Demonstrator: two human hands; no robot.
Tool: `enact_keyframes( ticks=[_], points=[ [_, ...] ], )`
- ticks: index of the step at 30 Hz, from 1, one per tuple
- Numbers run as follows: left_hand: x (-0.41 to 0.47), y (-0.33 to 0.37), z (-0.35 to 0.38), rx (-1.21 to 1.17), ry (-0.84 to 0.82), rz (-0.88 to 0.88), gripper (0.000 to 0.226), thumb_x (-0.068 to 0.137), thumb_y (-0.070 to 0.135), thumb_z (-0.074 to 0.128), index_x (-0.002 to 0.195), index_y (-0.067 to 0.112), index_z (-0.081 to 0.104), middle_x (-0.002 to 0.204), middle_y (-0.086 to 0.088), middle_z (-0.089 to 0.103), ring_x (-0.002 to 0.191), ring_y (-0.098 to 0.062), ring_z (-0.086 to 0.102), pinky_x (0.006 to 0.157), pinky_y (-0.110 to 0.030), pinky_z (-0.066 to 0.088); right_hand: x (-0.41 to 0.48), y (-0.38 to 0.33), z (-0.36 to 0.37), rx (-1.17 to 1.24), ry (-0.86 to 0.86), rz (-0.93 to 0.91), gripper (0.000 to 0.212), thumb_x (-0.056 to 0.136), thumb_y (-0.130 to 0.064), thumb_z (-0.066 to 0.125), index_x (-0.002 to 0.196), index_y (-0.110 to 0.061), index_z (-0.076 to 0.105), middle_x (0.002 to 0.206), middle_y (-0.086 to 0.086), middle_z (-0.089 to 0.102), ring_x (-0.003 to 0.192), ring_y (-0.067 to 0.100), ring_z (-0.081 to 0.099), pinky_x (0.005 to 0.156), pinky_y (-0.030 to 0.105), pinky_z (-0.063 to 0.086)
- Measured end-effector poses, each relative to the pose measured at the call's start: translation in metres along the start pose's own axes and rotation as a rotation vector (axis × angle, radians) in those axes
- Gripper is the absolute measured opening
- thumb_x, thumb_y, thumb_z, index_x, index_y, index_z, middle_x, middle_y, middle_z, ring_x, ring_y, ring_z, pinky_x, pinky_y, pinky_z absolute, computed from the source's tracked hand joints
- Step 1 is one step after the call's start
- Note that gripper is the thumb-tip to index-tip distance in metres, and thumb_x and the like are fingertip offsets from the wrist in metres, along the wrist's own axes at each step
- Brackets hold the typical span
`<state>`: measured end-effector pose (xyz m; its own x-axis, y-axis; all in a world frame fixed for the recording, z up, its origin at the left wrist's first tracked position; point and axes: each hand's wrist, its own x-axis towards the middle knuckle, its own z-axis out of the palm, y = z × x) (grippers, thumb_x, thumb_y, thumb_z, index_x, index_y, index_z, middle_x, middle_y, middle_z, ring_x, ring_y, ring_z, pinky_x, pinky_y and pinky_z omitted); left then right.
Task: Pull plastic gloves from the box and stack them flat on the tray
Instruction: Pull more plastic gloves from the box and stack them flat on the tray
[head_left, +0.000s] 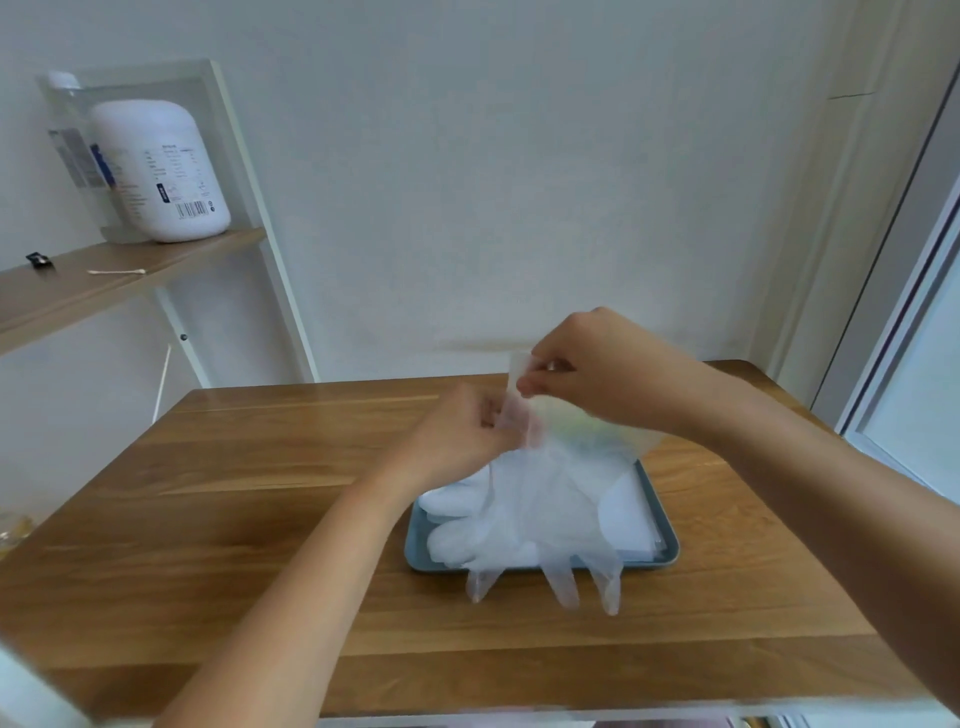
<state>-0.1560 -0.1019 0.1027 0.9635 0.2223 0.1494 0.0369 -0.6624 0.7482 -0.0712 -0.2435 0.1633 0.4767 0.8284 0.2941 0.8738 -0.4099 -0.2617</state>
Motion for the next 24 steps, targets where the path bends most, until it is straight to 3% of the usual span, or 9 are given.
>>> enact_keyframes(
  ticks=[2, 4, 6, 12, 14, 16, 18, 21, 24],
  points=[
    [-0.001, -0.006, -0.003, -0.121, -0.052, -0.071, 0.026, 0.089, 0.011, 0.061, 0.066, 0.019, 0.069, 0.062, 0.018, 0.066, 0.067, 0.003, 0.061, 0.066, -0.007, 0.043, -0.002, 0.006, -0.002, 0.147, 0.022, 0.034, 0.018, 0.089, -0.027, 0.063, 0.082, -0.016, 0.076, 0.047, -0.007, 0.049, 0.039, 0.007, 0.042, 0.046, 0.015, 0.035],
    [-0.001, -0.011, -0.01, -0.29, -0.071, -0.107, 0.02, 0.091, 0.009, 0.057, 0.078, 0.007, 0.072, 0.085, -0.006, 0.074, 0.085, -0.017, 0.067, 0.084, -0.024, 0.05, -0.003, 0.015, -0.003, 0.291, 0.041, 0.1, 0.018, 0.09, -0.028, 0.063, 0.08, -0.019, 0.075, 0.043, -0.004, 0.046, 0.033, 0.007, 0.036, 0.039, 0.015, 0.03],
    [0.002, -0.017, -0.019, -0.373, -0.088, -0.137, 0.025, 0.094, 0.006, 0.052, 0.077, 0.006, 0.069, 0.082, -0.017, 0.071, 0.077, -0.018, 0.067, 0.079, -0.028, 0.051, -0.004, 0.025, 0.0, 0.422, 0.053, 0.194, 0.021, 0.094, -0.027, 0.058, 0.083, -0.019, 0.074, 0.039, -0.004, 0.042, 0.031, 0.008, 0.03, 0.036, 0.018, 0.029],
    [0.032, -0.022, -0.046, -0.299, -0.162, -0.298, 0.021, 0.096, 0.007, 0.052, 0.082, 0.005, 0.067, 0.061, -0.002, 0.058, 0.048, -0.007, 0.053, 0.043, -0.016, 0.04, -0.004, 0.06, 0.026, 0.65, 0.033, 0.387, 0.029, 0.1, -0.029, 0.048, 0.091, -0.015, 0.072, 0.032, -0.006, 0.036, 0.027, 0.009, 0.024, 0.037, 0.02, 0.023],
    [0.046, -0.022, -0.048, -0.272, -0.192, -0.337, 0.018, 0.095, 0.01, 0.055, 0.084, 0.009, 0.069, 0.067, 0.001, 0.063, 0.052, -0.004, 0.058, 0.047, -0.014, 0.045, -0.006, 0.071, 0.036, 0.676, 0.037, 0.435, 0.029, 0.099, -0.029, 0.049, 0.088, -0.015, 0.072, 0.038, 0.001, 0.042, 0.032, 0.014, 0.029, 0.036, 0.017, 0.024],
    [0.06, -0.025, -0.045, -0.145, -0.236, -0.355, 0.014, 0.094, 0.017, 0.059, 0.088, 0.014, 0.07, 0.081, 0.003, 0.071, 0.073, -0.007, 0.065, 0.065, -0.016, 0.052, -0.008, 0.083, 0.048, 0.684, 0.033, 0.473, 0.03, 0.098, -0.03, 0.051, 0.084, -0.015, 0.072, 0.053, 0.018, 0.053, 0.045, 0.022, 0.039, 0.044, 0.02, 0.031],
    [0.075, -0.033, -0.041, -0.006, -0.296, -0.37, 0.017, 0.094, 0.025, 0.061, 0.095, 0.013, 0.072, 0.095, 0.0, 0.073, 0.089, -0.014, 0.066, 0.082, -0.024, 0.052, -0.009, 0.093, 0.059, 0.668, 0.018, 0.519, 0.03, 0.098, -0.03, 0.052, 0.077, -0.017, 0.07, 0.053, 0.015, 0.053, 0.043, 0.02, 0.038, 0.042, 0.02, 0.03],
    [0.094, -0.046, -0.032, 0.098, -0.407, -0.395, 0.021, 0.092, 0.031, 0.063, 0.084, 0.014, 0.074, 0.083, 0.002, 0.071, 0.076, -0.014, 0.063, 0.073, -0.024, 0.048, -0.008, 0.108, 0.078, 0.601, -0.028, 0.576, 0.037, 0.099, -0.028, 0.05, 0.062, -0.022, 0.057, 0.038, -0.006, 0.045, 0.035, 0.013, 0.034, 0.035, 0.017, 0.027],
    [0.104, -0.062, -0.014, 0.262, -0.44, -0.382, 0.027, 0.092, 0.035, 0.063, 0.071, 0.02, 0.069, 0.071, 0.006, 0.064, 0.069, -0.011, 0.055, 0.066, -0.022, 0.043, -0.012, 0.117, 0.104, 0.444, -0.081, 0.586, 0.033, 0.098, -0.024, 0.048, 0.067, -0.021, 0.058, 0.039, -0.005, 0.052, 0.032, 0.012, 0.042, 0.035, 0.016, 0.034]
  ],
)
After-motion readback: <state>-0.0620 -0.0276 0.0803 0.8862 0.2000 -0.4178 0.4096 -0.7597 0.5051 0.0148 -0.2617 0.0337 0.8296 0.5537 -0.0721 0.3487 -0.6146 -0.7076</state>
